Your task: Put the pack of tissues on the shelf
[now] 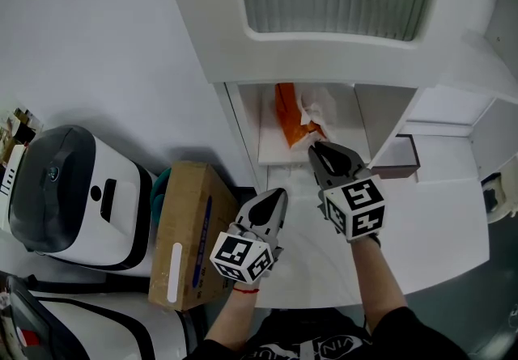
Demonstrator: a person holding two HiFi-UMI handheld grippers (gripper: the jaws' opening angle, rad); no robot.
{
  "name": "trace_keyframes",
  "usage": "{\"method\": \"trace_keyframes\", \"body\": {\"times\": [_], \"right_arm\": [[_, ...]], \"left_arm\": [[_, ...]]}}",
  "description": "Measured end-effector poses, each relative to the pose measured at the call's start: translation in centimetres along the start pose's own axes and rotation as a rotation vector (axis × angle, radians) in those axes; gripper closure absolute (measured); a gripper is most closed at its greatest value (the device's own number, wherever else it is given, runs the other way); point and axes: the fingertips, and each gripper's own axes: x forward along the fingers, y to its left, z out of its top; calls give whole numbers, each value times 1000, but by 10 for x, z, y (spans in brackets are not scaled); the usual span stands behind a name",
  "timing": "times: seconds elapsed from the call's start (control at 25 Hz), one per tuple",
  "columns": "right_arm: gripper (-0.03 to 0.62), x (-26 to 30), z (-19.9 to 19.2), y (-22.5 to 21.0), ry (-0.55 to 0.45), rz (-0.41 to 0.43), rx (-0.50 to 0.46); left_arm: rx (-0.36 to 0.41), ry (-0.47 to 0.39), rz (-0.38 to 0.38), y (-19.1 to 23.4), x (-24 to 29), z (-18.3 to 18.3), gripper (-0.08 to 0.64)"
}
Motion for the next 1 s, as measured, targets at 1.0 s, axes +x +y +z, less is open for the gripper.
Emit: {"method": "trace_keyframes", "body": {"times": [1.0], "right_arm": [[584, -132, -43, 77, -13, 120, 6]], "left_arm": [[20, 14, -26, -60, -67, -1, 554]]}}
